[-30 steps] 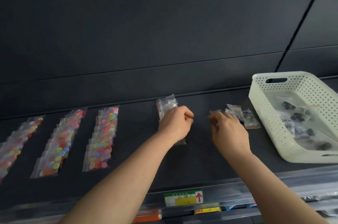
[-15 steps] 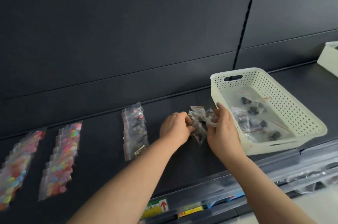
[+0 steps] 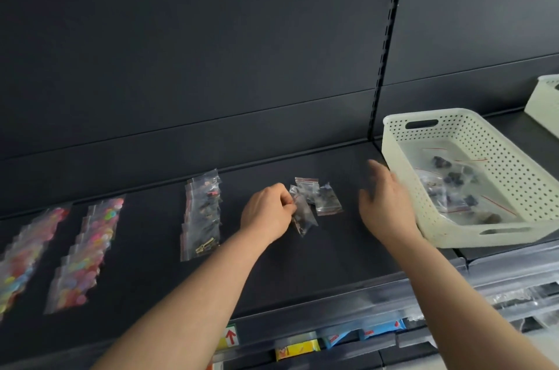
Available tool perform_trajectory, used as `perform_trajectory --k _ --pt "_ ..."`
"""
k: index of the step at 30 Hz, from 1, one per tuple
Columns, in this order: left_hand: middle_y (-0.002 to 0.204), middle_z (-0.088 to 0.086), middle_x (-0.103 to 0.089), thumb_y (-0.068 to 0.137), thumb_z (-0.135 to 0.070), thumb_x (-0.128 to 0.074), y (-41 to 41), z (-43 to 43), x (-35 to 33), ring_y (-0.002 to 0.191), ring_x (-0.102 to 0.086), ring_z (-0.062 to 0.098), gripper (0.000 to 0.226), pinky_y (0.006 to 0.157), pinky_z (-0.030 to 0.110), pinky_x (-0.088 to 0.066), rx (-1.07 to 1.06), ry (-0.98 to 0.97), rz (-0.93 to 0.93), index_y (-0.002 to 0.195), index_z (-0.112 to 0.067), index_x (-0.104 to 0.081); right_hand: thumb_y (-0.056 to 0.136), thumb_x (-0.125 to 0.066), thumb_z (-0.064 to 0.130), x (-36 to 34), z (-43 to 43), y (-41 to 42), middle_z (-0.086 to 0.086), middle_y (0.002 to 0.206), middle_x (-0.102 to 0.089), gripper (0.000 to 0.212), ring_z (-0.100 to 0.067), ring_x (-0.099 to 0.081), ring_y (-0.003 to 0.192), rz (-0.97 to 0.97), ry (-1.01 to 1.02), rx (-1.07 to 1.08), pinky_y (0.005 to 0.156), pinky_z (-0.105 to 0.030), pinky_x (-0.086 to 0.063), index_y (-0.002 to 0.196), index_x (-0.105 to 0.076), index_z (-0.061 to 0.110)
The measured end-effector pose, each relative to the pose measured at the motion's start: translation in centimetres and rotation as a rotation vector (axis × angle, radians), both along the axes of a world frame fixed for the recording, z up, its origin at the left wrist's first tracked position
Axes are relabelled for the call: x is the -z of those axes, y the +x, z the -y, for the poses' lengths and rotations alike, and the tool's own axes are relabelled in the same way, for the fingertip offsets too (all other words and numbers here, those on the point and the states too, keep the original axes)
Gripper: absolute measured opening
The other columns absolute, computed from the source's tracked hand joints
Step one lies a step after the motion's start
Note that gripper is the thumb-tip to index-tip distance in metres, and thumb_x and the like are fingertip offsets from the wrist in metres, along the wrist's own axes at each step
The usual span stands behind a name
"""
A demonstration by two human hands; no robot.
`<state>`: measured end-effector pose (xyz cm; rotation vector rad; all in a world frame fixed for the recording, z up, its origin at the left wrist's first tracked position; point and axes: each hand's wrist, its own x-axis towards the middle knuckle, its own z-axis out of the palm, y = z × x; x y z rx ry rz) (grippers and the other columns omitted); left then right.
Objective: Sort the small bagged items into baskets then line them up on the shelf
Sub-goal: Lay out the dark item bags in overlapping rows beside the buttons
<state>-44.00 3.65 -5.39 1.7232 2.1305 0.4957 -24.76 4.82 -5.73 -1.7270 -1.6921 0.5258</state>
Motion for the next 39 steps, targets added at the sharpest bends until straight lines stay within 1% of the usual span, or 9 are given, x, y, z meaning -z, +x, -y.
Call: perform_trajectory --k 5,9,13,17,21,25,27,32,39 --pt "0.083 -0.006 -0.065 0.091 -0.024 -0.062 0.4 0.4 -0.5 0.079 -0.058 0.016 0.016 0.07 0.035 -0.05 -0.033 0.082 0.201 0.078 -0.028 -0.054 0.084 -0.069 0.024 0.2 1.1 -2.9 0.004 0.114 -0.062 0.042 -0.008 -0.059 0.099 -0.147 -0.111 -0.321 0.084 -0.017 -0.043 0.125 -0.059 0.019" --pt "0.083 -0.002 -0.069 0.095 -0.016 -0.055 0.1 1.2 -0.8 0.077 -0.062 0.016 0.019 0.068 0.03 -0.049 -0.142 0.135 0.429 0.079 -0.024 -0.051 0.078 -0.076 0.022 0.2 1.1 -4.3 0.008 0.1 -0.065 0.047 -0.007 -0.062 0.093 -0.287 -0.2 -0.348 0.085 -0.019 -0.048 0.122 -0.061 0.017" --pt "0.095 0.003 -0.072 0.098 -0.012 -0.05 -0.9 2.3 -1.2 0.088 -0.069 0.021 0.018 0.077 0.035 -0.055 -0.2 0.136 0.596 0.082 -0.021 -0.049 0.086 -0.069 0.023 0.7 1.0 -5.5 0.001 0.099 -0.071 0.029 -0.013 -0.067 0.092 -0.427 -0.297 -0.303 0.088 -0.032 -0.054 0.113 -0.067 0.014" --pt "0.09 0.0 -0.073 0.099 -0.01 -0.049 -3.0 3.7 -1.6 0.079 -0.067 0.013 0.019 0.072 0.029 -0.051 -0.194 0.139 0.596 0.082 -0.019 -0.047 0.092 -0.06 0.015 0.1 2.0 -7.2 -0.005 0.083 -0.073 0.011 -0.013 -0.071 0.077 -0.528 -0.362 -0.336 0.066 -0.021 -0.055 0.09 -0.07 0.012" --pt "0.084 -0.005 -0.072 0.098 -0.009 -0.05 -5.2 5.2 -1.6 0.066 -0.061 0.0 0.021 0.062 0.017 -0.044 -0.196 0.156 0.589 0.08 -0.018 -0.046 0.094 -0.057 0.012 -0.2 2.7 -9.4 -0.006 0.086 -0.072 0.014 -0.015 -0.069 0.08 -0.592 -0.4 -0.349 0.072 -0.023 -0.057 0.089 -0.069 0.011" --pt "0.086 -0.006 -0.073 0.094 -0.008 -0.054 -7.5 6.7 -1.3 0.074 -0.065 0.006 0.015 0.068 0.025 -0.048 -0.228 0.182 0.585 0.085 -0.02 -0.054 0.098 -0.049 0.013 0.0 4.5 -12.5 -0.007 0.082 -0.068 0.015 -0.015 -0.065 0.073 -0.788 -0.522 -0.368 0.072 -0.027 -0.056 0.093 -0.062 0.006" --pt "0.087 -0.006 -0.073 0.092 -0.009 -0.058 -9.0 7.8 -1.2 0.078 -0.065 0.008 0.011 0.07 0.027 -0.049 -0.245 0.161 0.584 0.092 -0.02 -0.06 0.094 -0.058 0.013 0.2 5.3 -13.8 -0.006 0.085 -0.069 0.01 -0.016 -0.067 0.074 -0.741 -0.528 -0.405 0.075 -0.03 -0.056 0.102 -0.062 0.009" --pt "0.086 0.001 -0.072 0.088 -0.015 -0.068 -13.1 11.0 0.5 0.084 -0.067 0.016 0.009 0.078 0.034 -0.054 -0.297 0.024 0.493 0.082 -0.02 -0.066 0.08 -0.074 0.026 2.0 6.7 -16.7 0.003 0.084 -0.071 0.031 -0.014 -0.068 0.08 -0.371 -0.394 -0.35 0.079 -0.038 -0.057 0.109 -0.061 0.024" --pt "0.077 -0.002 -0.072 0.084 -0.02 -0.072 -15.7 11.8 2.6 0.077 -0.068 0.018 0.013 0.074 0.037 -0.056 -0.304 -0.017 0.418 0.079 -0.023 -0.06 0.085 -0.069 0.031 2.2 8.5 -19.4 0.02 0.072 -0.062 0.025 0.009 -0.056 0.069 -0.232 -0.218 -0.272 0.055 -0.01 -0.038 0.107 -0.06 0.024"
